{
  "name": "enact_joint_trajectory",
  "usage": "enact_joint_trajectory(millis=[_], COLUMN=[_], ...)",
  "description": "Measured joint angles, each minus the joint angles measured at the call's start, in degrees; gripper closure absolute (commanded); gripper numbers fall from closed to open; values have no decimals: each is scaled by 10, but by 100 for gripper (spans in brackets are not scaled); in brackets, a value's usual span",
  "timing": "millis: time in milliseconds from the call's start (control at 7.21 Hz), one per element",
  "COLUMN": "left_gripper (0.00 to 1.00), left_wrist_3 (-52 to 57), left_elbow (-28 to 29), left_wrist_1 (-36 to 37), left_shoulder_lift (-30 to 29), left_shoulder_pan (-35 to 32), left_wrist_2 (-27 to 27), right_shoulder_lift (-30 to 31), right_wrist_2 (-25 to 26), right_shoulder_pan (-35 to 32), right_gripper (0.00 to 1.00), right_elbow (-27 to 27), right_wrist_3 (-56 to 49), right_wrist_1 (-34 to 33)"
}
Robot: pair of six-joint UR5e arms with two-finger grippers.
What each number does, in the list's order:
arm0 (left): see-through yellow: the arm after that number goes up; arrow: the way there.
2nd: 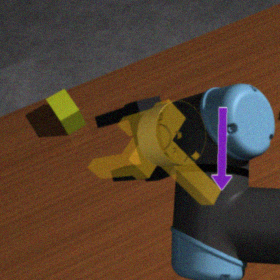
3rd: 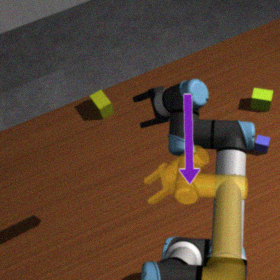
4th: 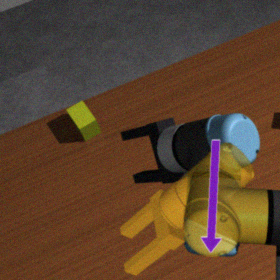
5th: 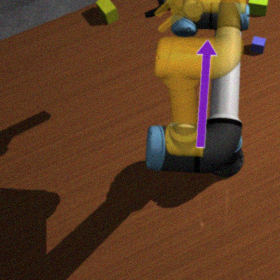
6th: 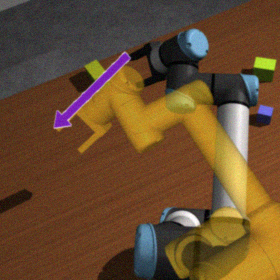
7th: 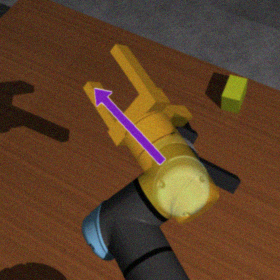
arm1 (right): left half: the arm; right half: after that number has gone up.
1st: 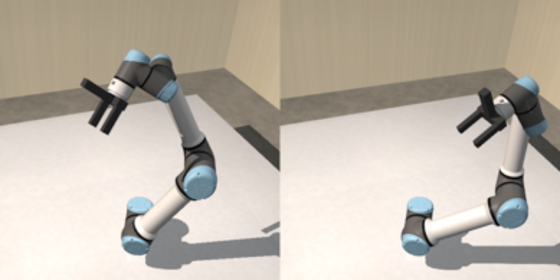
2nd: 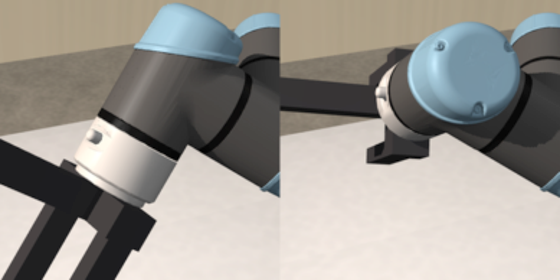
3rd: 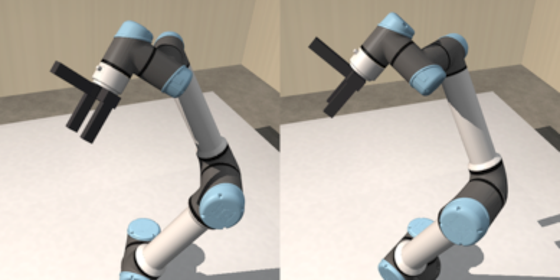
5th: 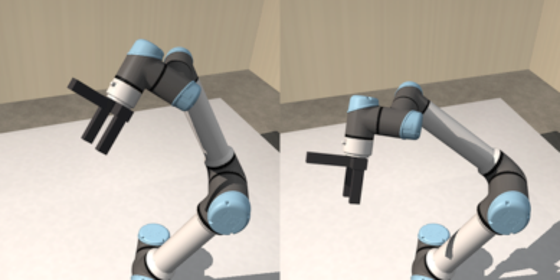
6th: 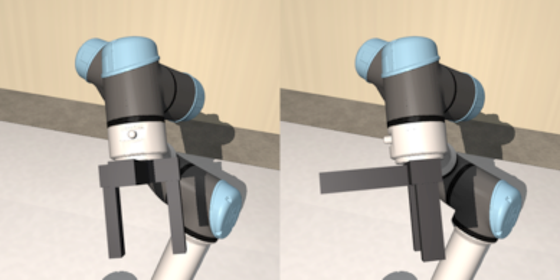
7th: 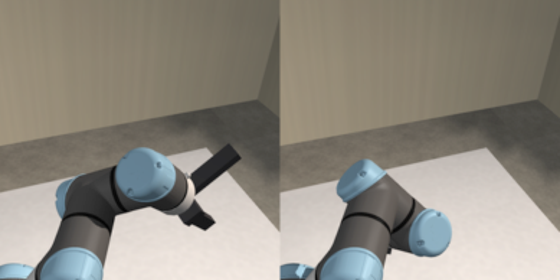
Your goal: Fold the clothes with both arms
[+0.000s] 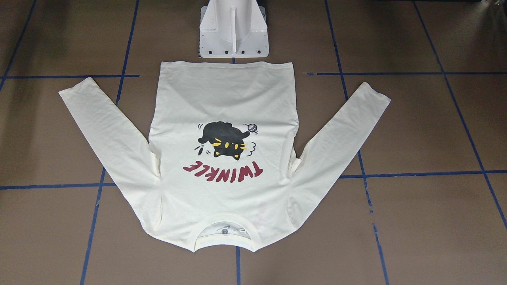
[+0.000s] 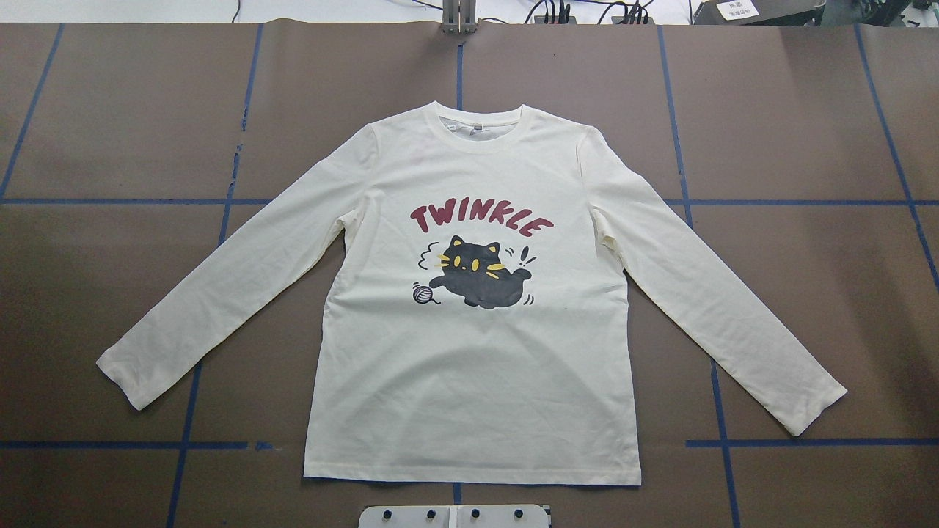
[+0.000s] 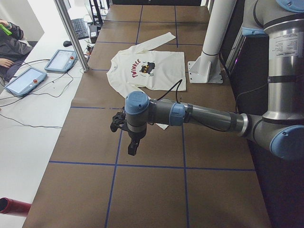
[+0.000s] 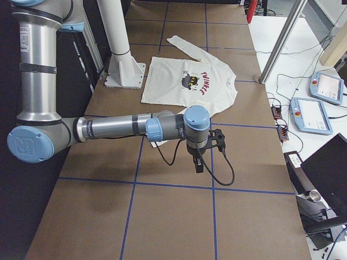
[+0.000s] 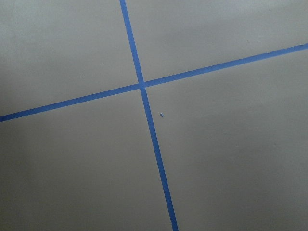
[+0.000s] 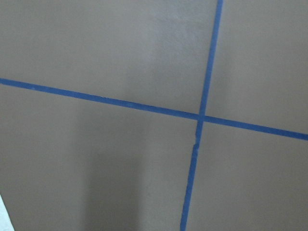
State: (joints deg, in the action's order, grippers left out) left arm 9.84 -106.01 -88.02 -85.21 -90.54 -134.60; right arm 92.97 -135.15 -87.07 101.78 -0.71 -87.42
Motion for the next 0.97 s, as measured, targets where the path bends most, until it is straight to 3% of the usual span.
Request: enact_joint_trajectory(millis=[555, 972], left_gripper=[0, 0], left_wrist_3=[-66, -68], left_elbow=[39, 50], left_wrist_1=[-156, -177], left_shoulder_lift=[-29, -28], left_shoulder_pan=[-2, -2], left_wrist_2=[9, 8], right_shoulder_lift=[15, 79], right_wrist_2=[-66, -55], right_shoulder_pan=[6, 78], right_gripper=[0, 6], right_elbow=[-2, 5], right_wrist_3=[11, 246], right_wrist_1=[99, 315])
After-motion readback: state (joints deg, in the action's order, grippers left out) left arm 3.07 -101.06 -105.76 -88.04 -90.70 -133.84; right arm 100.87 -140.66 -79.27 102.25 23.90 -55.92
